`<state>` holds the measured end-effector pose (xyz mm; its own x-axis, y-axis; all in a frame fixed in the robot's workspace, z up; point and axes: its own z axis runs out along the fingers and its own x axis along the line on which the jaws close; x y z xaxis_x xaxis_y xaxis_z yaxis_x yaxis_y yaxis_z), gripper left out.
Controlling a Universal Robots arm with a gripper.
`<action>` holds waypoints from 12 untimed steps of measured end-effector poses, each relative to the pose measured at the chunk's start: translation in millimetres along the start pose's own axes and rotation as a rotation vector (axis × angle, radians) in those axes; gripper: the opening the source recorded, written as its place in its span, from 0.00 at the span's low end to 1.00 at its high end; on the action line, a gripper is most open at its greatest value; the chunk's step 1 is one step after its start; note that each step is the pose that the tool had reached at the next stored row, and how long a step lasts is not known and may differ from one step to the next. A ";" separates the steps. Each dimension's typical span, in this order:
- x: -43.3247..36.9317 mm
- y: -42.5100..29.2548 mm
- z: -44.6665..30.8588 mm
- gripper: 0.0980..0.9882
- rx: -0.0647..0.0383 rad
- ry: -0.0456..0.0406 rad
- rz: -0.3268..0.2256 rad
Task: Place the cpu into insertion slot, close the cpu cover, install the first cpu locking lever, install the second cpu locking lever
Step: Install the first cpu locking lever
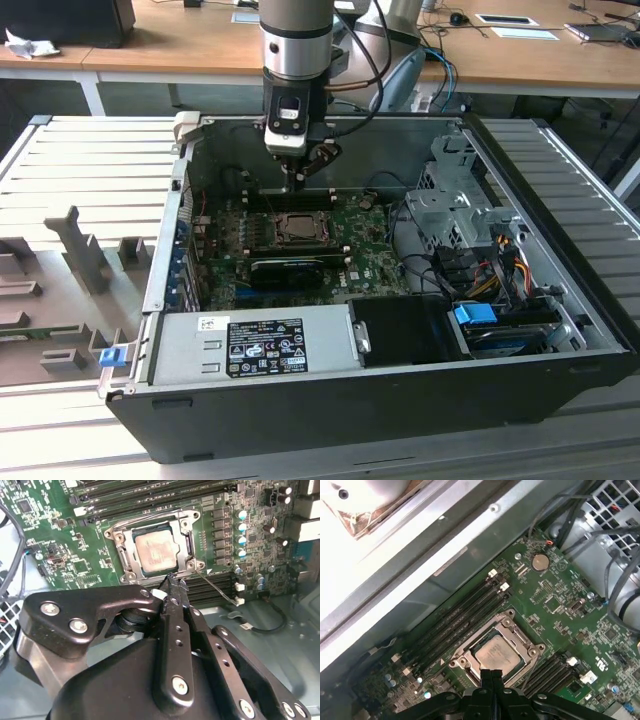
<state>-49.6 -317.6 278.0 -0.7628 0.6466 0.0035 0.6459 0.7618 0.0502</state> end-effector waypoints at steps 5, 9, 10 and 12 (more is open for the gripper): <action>0.0 0.0 0.0 0.01 0.000 0.0041 -0.081; 0.0 0.0 0.0 0.01 0.000 0.0063 -0.125; 0.0 -0.1 0.0 0.01 0.000 0.0069 -0.137; -0.1 -0.1 0.0 0.01 0.001 0.0079 -0.157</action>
<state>-49.7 -317.7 278.0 -0.8544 0.5196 0.0035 0.5191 0.8532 0.0501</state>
